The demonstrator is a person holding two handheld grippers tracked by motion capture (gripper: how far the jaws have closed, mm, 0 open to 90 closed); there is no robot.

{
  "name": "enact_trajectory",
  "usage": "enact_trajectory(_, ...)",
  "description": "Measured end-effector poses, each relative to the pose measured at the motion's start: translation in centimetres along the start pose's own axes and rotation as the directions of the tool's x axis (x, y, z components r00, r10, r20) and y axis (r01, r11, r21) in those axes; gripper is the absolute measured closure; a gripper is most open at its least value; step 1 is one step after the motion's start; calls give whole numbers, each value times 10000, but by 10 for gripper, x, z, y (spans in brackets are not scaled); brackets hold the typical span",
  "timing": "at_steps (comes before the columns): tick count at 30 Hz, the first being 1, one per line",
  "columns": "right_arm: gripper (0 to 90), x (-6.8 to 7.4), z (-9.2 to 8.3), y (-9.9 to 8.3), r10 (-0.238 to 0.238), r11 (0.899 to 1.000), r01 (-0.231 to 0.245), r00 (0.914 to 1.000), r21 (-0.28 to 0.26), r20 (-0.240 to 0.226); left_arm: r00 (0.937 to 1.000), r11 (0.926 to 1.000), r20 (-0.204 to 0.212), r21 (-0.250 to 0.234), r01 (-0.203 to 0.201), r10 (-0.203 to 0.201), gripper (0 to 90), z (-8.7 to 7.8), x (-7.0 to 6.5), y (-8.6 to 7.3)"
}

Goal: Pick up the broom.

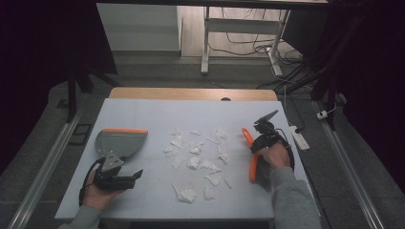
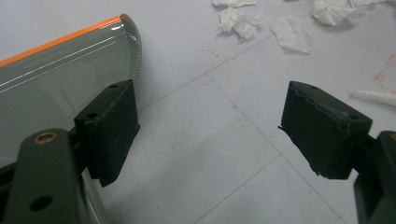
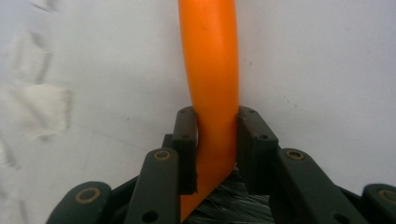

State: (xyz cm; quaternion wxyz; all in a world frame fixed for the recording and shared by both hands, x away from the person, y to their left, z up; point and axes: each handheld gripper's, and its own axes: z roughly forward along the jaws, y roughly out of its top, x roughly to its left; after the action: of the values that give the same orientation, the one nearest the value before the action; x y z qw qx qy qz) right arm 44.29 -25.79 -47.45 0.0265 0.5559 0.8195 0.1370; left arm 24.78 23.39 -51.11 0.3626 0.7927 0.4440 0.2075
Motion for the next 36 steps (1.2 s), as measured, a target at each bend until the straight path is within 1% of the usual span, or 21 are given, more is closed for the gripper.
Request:
enact_trajectory(2,710,-6,-7,-5,59,9993,-74,9992,-369,-406,10000,10000,-6,-18,10,-10,199,0,0,0)
enact_trajectory(7,710,-17,-26,-16,12,9927,-133,9949,-1196,-1009,10000,10000,-53,-27,10,-10,199,0,0,0)
enact_trajectory(8,710,-18,-33,-19,-58,9885,-130,9923,-1504,-1239,10000,10000,-47,-21,0,0,199,0,0,0)
enact_trajectory(9,710,-18,-37,-21,-129,9851,-94,9917,-1718,-1281,10000,10000,-59,-12,-3,3,199,0,0,0)
enact_trajectory(10,710,-18,-37,-21,-129,9851,-94,9917,-1718,-1281,10000,10000,-70,-10,1,-1,199,0,0,1)
enact_trajectory(13,710,-17,-45,-24,-286,9733,-104,9857,-2293,-1663,10000,10000,-83,-23,11,-11,199,1,0,1)
enact_trajectory(14,710,-16,-48,-25,-418,9668,-70,9818,-2553,-1855,10000,10000,-86,-25,5,-5,199,1,-1,1)
enact_trajectory(15,710,-16,-48,-25,-418,9668,-70,9818,-2553,-1855,10000,10000,-92,-30,2,-2,199,1,-1,1)
enact_trajectory(16,710,-15,-49,-25,-460,9637,-80,9796,-2668,-1955,10000,10000,-97,-34,-3,3,199,1,-1,1)
enact_trajectory(18,710,-12,-52,-25,-582,9592,-11,9778,-2828,-2011,9999,10000,-103,-47,-17,16,199,1,-1,1)
enact_trajectory(21,710,-8,-55,-25,-754,9523,33,9715,-3051,-2248,10000,10000,-89,-75,-24,23,200,0,-1,2)
enact_trajectory(24,710,-4,-58,-26,-852,9433,-4,9662,-3320,-2431,10000,9999,-84,-107,-26,25,201,0,-1,3)
enact_trajectory(25,710,-2,-59,-26,-930,9387,37,9656,-3448,-2427,9999,9999,-93,-109,-45,43,201,0,-2,4)
enact_trajectory(28,710,6,-63,-27,-1064,9274,9,9593,-3740,-2616,9999,9998,-61,-157,-111,110,202,1,-4,6)
enact_trajectory(29,710,9,-64,-28,-1163,9216,52,9576,-3880,-2636,9999,9998,-61,-160,-151,150,201,1,-5,7)
enact_trajectory(31,709,17,-68,-29,-1316,9089,27,9507,-4171,-2806,9998,9996,-9,-191,-215,215,202,0,-8,9)
enact_trajectory(32,709,20,-70,-29,-1439,9039,55,9455,-4277,-2919,9997,9995,-9,-205,-235,235,201,0,-9,9)
enact_trajectory(34,710,28,-74,-30,-1677,8934,168,9396,-4490,-2984,9996,9994,16,-230,-266,266,201,0,-11,11)
enact_trajectory(35,709,31,-75,-29,-1741,8899,187,9374,-4557,-3015,9996,9993,49,-243,-278,279,202,1,-12,11)
enact_trajectory(36,709,34,-76,-29,-1780,8884,159,9332,-4589,-3123,9996,9993,66,-252,-280,281,202,1,-13,12)
